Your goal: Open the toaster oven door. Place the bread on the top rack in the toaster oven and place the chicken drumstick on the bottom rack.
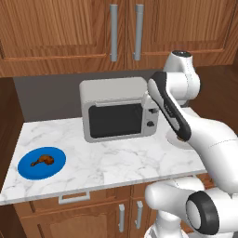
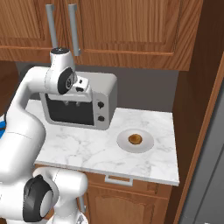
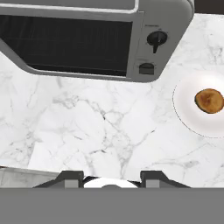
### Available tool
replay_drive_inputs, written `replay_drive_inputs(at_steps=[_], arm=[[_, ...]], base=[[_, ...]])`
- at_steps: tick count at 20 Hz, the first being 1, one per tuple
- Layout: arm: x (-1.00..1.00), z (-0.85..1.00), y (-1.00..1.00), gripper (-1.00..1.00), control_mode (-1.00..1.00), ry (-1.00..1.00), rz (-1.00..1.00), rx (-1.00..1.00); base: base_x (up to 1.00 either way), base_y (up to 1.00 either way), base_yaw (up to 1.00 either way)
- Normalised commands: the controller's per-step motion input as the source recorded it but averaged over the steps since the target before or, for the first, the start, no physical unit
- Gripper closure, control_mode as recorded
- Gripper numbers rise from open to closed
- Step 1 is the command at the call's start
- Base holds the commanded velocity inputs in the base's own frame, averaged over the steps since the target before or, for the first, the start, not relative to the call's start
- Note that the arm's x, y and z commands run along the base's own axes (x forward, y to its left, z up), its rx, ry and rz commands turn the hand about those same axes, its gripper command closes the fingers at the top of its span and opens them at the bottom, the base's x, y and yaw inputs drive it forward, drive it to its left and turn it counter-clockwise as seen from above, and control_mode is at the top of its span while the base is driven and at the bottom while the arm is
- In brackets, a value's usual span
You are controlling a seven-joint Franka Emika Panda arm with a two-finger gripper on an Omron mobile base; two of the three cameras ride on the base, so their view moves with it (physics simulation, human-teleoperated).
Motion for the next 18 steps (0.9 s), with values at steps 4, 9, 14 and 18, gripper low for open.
replay_drive_inputs(at_steps=[4,9,14,18], arm=[[0.00,-0.06,0.00,-1.00,-1.00,0.01,0.00,0.00],[-0.07,-0.05,0.16,-1.00,-1.00,-0.15,0.10,-0.10],[0.04,-0.22,0.90,-1.00,-1.00,-0.10,0.09,-0.72],[0.17,-0.09,0.52,-1.00,-1.00,0.00,0.14,-0.66]], base=[[0.00,0.00,0.00],[0.00,0.00,0.00],[0.00,0.00,0.00],[0.00,0.00,0.00]])
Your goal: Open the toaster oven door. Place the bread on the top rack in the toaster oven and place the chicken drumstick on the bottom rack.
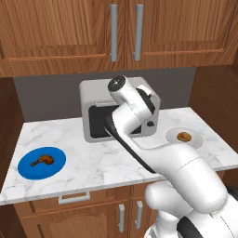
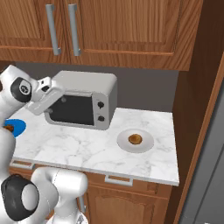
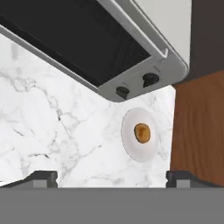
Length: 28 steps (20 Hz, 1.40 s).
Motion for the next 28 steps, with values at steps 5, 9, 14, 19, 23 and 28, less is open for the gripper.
replay_drive_inputs(at_steps=[5,9,14,19,23,28], arm=[[0.18,0.09,0.14,-1.00,-1.00,-0.03,0.11,-0.43],[0.16,0.13,-0.03,-1.00,-1.00,-0.09,0.12,-0.26],[0.33,0.04,0.00,-1.00,-1.00,0.00,0.01,-0.10],[0.57,0.00,0.00,-1.00,-1.00,0.00,0.00,-0.08],[0.40,-0.08,0.00,-1.00,-1.00,0.00,0.05,-0.05],[0.29,-0.18,0.00,-1.00,-1.00,0.00,0.08,-0.04]], base=[[0.00,0.00,0.00],[0.00,0.00,0.00],[0.00,0.00,0.00],[0.00,0.00,0.00],[0.00,0.00,0.00],[0.00,0.00,0.00]])
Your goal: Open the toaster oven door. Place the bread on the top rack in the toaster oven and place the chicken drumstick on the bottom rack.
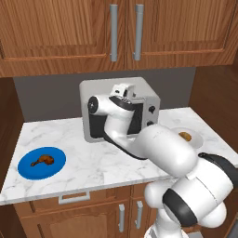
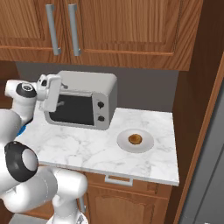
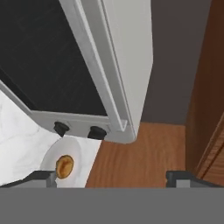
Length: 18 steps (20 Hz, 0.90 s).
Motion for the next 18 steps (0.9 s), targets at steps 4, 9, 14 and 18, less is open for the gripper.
replay_drive_inputs(at_steps=[4,9,14,18], arm=[[0.28,-0.19,0.00,-1.00,-1.00,0.00,0.12,-0.01],[0.31,-0.15,0.00,-1.00,-1.00,0.00,0.13,0.00],[0.30,-0.16,0.00,-1.00,-1.00,0.00,0.13,0.00],[0.36,-0.20,0.00,-1.00,-1.00,0.00,0.13,0.00]], base=[[0.00,0.00,0.00],[0.00,0.00,0.00],[0.00,0.00,0.00],[0.00,0.00,0.00]])
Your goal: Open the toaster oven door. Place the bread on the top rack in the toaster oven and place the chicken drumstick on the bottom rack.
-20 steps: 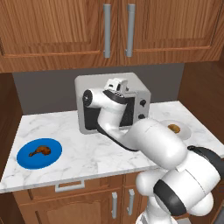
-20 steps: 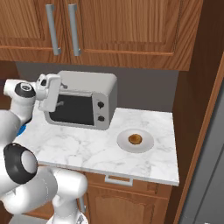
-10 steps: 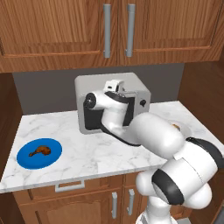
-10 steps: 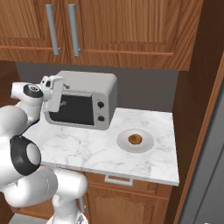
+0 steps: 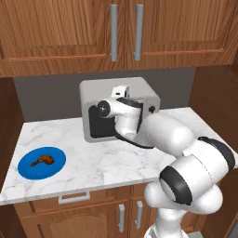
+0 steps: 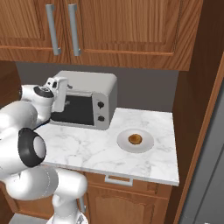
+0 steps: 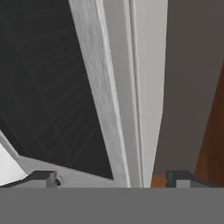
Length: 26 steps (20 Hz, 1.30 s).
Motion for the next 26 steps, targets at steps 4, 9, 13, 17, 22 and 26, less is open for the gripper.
replay_drive_inputs(at_steps=[4,9,13,17,22,26], arm=[[0.35,-0.13,0.00,-1.00,-1.00,0.00,0.12,0.00],[0.33,-0.13,0.00,-1.00,-1.00,0.00,0.11,0.00],[0.37,-0.16,0.00,-1.00,-1.00,0.00,0.10,0.00],[0.36,-0.13,0.00,-1.00,-1.00,0.00,0.10,0.00],[0.12,-0.14,0.00,1.00,-1.00,0.02,0.09,0.00],[0.00,-0.21,0.01,1.00,-1.00,0.17,0.03,0.00]], base=[[0.00,0.00,0.00],[0.00,0.00,0.00],[0.00,0.00,0.00],[0.00,0.00,0.00],[0.00,0.00,0.00],[0.00,0.00,0.00]])
